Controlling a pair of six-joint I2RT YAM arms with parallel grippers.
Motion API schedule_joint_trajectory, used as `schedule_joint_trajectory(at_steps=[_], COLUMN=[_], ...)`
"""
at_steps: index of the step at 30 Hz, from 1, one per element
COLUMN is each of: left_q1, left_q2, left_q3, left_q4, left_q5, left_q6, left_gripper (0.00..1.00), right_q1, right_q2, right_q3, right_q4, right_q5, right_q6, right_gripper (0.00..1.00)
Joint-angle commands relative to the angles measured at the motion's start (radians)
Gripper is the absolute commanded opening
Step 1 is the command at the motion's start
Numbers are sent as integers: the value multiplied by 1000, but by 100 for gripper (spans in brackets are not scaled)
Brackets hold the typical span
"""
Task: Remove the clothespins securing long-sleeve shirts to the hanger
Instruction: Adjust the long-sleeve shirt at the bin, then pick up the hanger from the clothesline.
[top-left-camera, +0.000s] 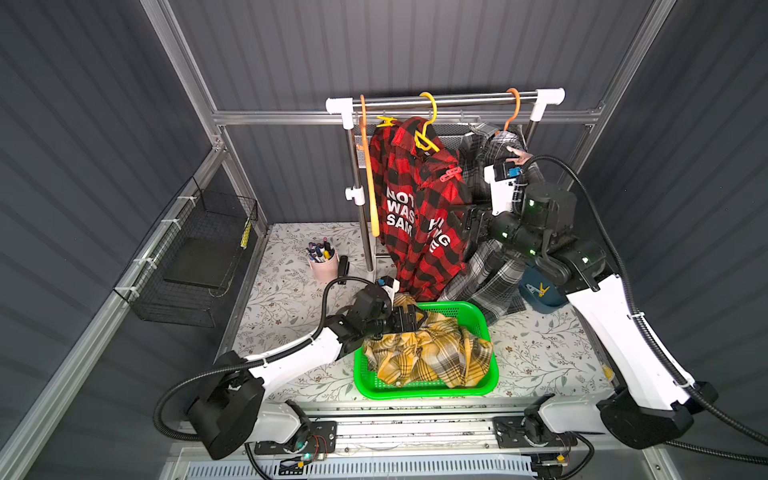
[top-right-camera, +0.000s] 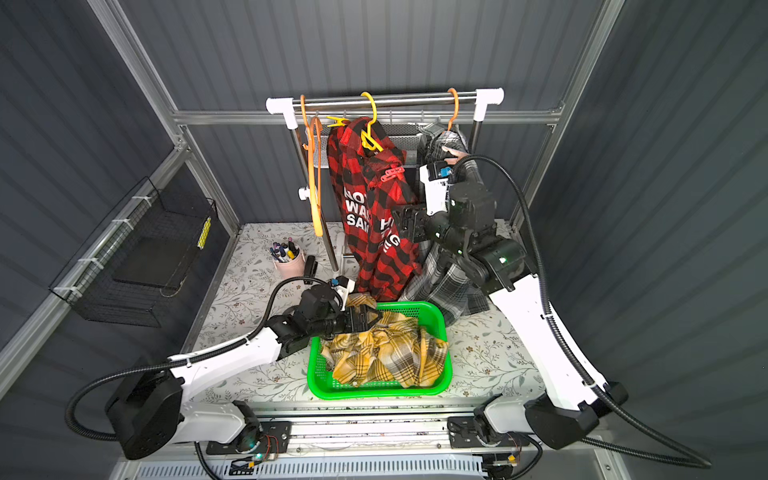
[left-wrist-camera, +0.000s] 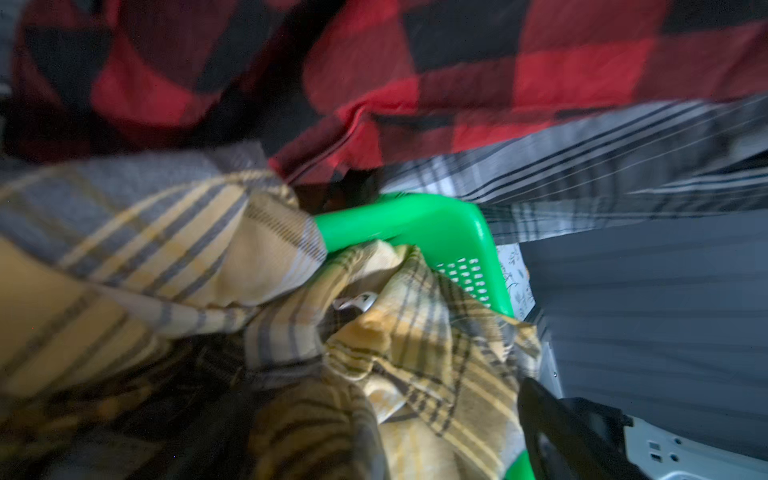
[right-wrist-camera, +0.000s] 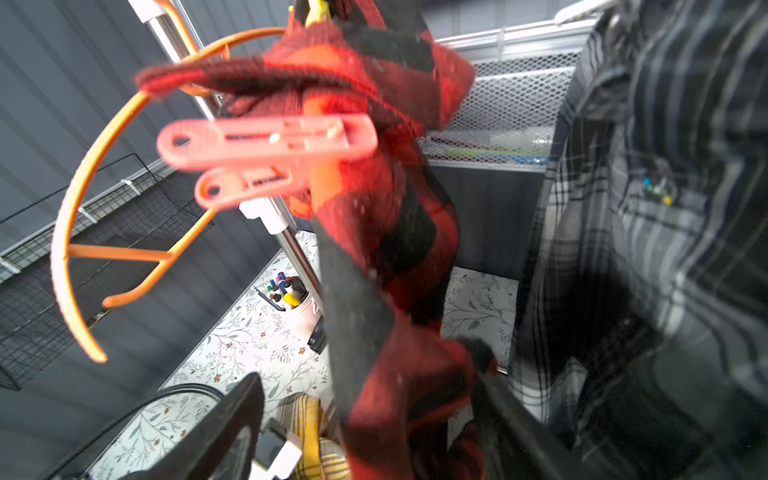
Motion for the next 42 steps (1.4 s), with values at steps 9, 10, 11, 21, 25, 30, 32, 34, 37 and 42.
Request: schedule_joint_trajectory(at_steps=[9, 10, 11, 21, 25, 30, 32, 34, 37, 42], left_q1=[1, 1, 1, 23, 66, 168, 186, 189, 191, 198], left_q2=[-180, -196, -211, -277, -286, -296, -296, -283, -253, -221], left_q3=[91, 95, 99, 222, 236, 208, 190, 193, 198, 197], left_q4=[-145, -151, -162, -297, -303, -249, -210, -209, -207, -187], left_q5=[-135, -152, -172, -334, -365, -308, -287, -287, -279, -269], left_q6=[131, 137, 149, 295, 307, 268, 257, 259, 258, 252], left_gripper=[100, 100, 100, 100, 100, 100, 100, 100, 100, 100], right_q1=[-8, -7, -7, -8, -7, -6, -5, -4, -3, 4], right_q2=[108, 118, 125, 158, 175, 199, 201, 201, 201, 176], right_q3=[161, 172, 179, 229, 268, 355, 390, 421, 463, 481], right_q4=[-21, -26, -29, -52, -58, -82, -83, -84, -91, -113], right_q5=[17, 17, 14, 8, 9, 13, 13, 14, 22, 25], right_q6=[-50, -53, -54, -71, -73, -79, -81, -84, -94, -106], right_gripper=[59, 55, 52, 13, 0, 0, 0, 0, 0, 0])
